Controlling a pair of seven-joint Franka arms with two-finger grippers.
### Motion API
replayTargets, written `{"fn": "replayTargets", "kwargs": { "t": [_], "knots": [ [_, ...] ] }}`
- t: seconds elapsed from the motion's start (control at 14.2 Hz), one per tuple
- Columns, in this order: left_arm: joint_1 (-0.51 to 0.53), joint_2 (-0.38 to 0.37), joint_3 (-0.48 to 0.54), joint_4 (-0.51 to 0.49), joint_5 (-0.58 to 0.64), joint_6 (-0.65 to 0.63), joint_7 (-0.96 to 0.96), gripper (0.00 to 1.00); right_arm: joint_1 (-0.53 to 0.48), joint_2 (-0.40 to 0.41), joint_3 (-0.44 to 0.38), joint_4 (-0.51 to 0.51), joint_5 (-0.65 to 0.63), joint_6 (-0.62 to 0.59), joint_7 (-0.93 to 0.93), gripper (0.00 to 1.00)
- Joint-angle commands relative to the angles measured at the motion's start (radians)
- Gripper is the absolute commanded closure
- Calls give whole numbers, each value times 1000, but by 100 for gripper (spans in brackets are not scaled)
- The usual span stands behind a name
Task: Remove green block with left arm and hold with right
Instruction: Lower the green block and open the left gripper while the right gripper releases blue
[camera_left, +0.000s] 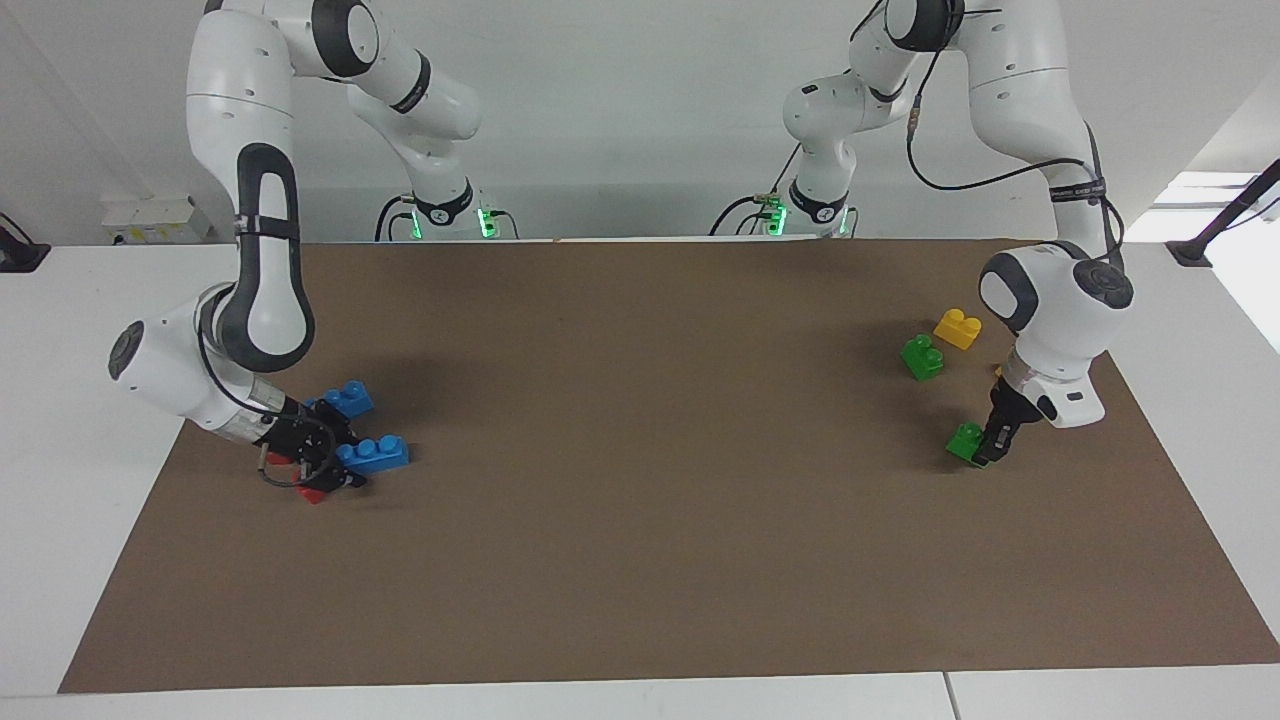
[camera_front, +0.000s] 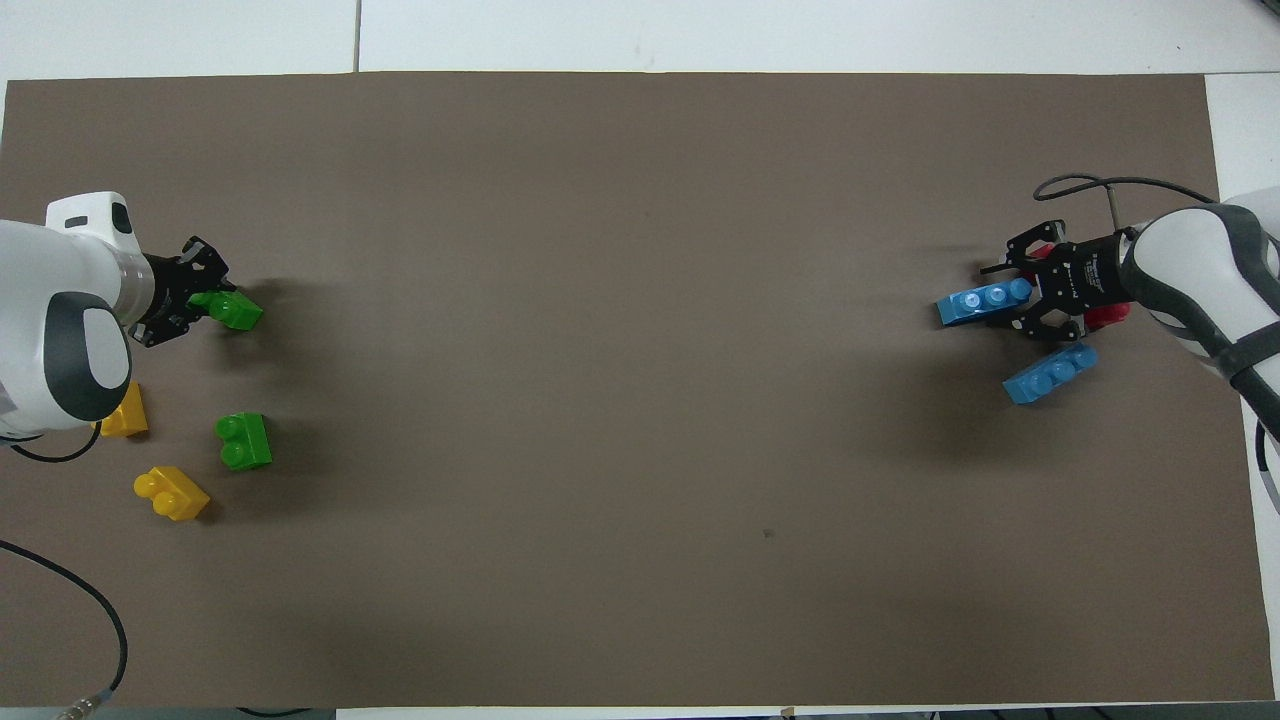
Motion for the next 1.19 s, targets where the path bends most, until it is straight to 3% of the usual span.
{"fn": "replayTargets", "kwargs": {
  "t": [0.0,0.56,0.84,1.12],
  "knots": [
    [16,15,-4,-8,-17,24,65,0,-6,-6,8,-15,-12,17,-13,22],
    [3,1,-4,50,-10,13,66,0,1,-59,7,59,-14,-84,63,17],
    [-5,-23,-10,156,68,-146,121,0,22,-136,7,59,-49,-115,82,15],
    [-34,-42,-14,296,107,-354,298,0,65,-223,11,88,-217,-163,67,12]
  ]
}}
